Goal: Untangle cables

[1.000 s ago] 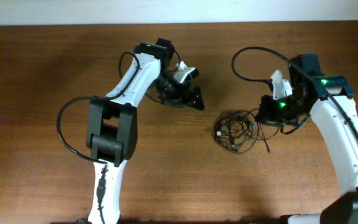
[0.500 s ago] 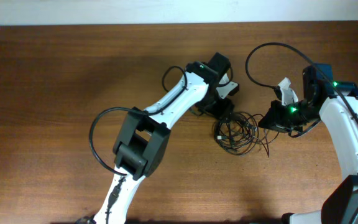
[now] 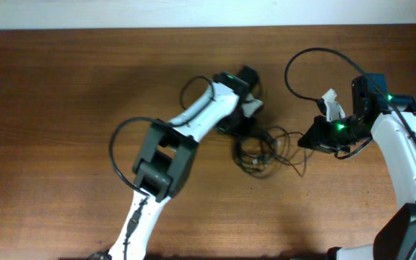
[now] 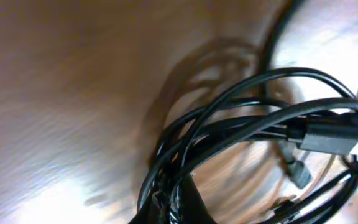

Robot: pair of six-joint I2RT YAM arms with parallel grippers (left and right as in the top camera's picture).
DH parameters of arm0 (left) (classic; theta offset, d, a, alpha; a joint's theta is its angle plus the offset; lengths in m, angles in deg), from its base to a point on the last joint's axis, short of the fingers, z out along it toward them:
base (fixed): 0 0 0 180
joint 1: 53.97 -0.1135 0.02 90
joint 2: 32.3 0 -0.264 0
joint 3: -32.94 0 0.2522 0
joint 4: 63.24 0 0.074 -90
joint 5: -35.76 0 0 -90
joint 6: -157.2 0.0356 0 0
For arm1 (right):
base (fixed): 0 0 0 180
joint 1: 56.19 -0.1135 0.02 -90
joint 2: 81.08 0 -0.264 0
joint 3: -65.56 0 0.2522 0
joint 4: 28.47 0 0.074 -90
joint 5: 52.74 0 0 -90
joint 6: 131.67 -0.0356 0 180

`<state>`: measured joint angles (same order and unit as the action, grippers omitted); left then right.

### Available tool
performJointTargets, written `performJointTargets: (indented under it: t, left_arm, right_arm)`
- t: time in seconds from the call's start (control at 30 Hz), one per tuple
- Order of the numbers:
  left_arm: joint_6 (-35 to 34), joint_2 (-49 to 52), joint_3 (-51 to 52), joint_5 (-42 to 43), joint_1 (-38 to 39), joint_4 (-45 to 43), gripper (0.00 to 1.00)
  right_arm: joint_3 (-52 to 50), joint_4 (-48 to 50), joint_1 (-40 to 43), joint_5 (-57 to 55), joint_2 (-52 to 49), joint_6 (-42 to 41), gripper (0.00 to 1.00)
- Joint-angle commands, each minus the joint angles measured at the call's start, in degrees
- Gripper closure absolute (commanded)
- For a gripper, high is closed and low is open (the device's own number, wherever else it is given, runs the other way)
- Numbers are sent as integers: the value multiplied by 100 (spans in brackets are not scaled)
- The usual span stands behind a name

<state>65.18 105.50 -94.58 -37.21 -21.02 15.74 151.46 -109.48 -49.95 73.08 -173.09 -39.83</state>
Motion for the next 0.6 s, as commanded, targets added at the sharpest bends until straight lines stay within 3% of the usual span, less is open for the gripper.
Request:
performJointTargets:
  t: [0.0,0.2,0.4,0.57]
  left_arm:
    - [9,-227,55,-361,-697,417,100]
    - [9,-219,240,-1051,-1460,415,100]
    - [-192,-216,603,-861,-1749,-101,100]
    - [-190,-219,603,-782,-1773,-48,87]
  right_arm:
    - [278,2,17,1019,404,376,96]
    - [2031,2,17,984,1182,214,96]
    - [4214,63,17,463,1416,-142,96]
    - [4299,-686,17,74,1294,-404,96]
